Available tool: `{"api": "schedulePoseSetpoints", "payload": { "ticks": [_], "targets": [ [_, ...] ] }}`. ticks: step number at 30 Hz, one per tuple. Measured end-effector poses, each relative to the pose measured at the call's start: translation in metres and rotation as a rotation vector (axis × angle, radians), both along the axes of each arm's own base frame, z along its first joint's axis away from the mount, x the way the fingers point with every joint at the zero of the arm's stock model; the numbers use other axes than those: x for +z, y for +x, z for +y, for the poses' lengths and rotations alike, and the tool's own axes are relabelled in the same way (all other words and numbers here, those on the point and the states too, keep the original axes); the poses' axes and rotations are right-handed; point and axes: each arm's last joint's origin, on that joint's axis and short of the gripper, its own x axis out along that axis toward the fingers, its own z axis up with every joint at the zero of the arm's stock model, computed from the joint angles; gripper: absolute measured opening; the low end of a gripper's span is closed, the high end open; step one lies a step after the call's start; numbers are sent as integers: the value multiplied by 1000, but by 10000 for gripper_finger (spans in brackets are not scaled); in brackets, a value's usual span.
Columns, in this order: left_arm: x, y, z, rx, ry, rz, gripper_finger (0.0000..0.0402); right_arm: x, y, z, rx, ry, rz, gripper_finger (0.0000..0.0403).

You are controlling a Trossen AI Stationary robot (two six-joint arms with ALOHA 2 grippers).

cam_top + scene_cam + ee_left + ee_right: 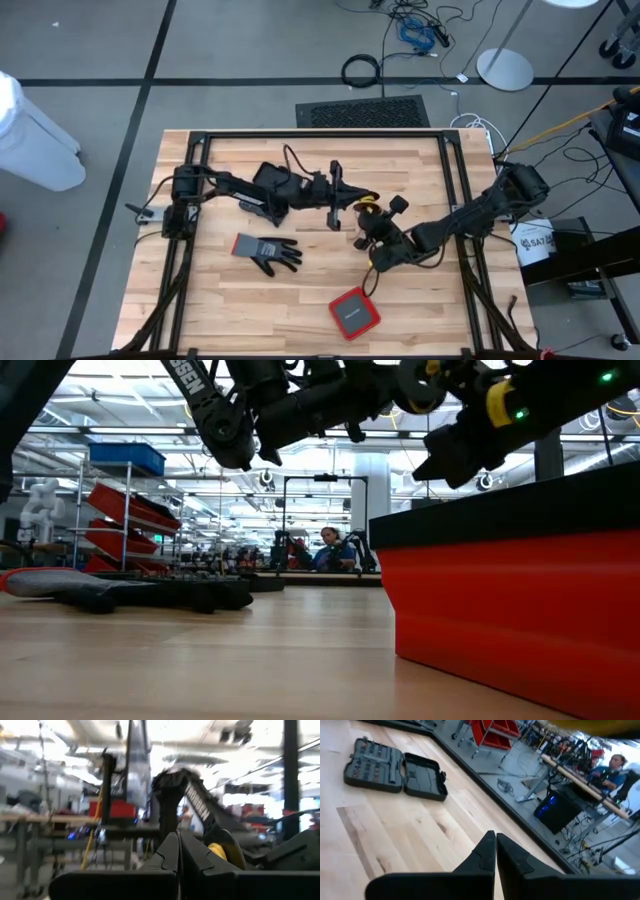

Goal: Coil cords
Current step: Coil the yellow wire onto the spool

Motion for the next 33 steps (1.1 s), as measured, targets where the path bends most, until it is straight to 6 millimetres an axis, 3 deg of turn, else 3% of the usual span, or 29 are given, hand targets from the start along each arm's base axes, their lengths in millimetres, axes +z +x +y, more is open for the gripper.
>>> {"api": "schedulePoseSetpoints", "payload": {
  "ticks": [7,15,24,33],
  "targets": [
    [-10,17,1,33,-23,79,7,-2,13,-18,37,135,-2,0],
    [-21,23,8,117,-102,115,8,-21,24,-21,42,175,12,0],
    [-38,22,42,394,-49,301,8,-51,46,-29,177,398,15,11],
    [-67,11,86,628,65,631,8,-49,54,-20,317,497,-52,20]
  ]
}}
